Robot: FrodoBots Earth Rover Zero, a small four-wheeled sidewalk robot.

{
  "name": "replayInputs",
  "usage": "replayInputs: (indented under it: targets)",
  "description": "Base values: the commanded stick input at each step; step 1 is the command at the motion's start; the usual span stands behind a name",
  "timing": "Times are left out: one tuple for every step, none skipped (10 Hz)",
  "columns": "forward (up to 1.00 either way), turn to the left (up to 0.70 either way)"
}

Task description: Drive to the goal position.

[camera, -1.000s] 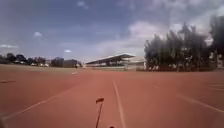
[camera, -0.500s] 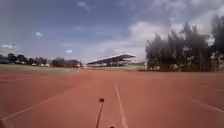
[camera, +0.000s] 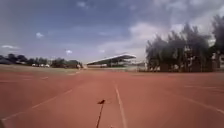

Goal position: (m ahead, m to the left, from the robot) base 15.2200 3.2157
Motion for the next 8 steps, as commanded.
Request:
replayInputs:
  targets:
    - [0.70,0.00]
    - [0.70,0.00]
    - [0.70,0.00]
    - [0.70,0.00]
    - [0.70,0.00]
    - [0.70,0.00]
    - [0.70,0.00]
    - [0.70,0.00]
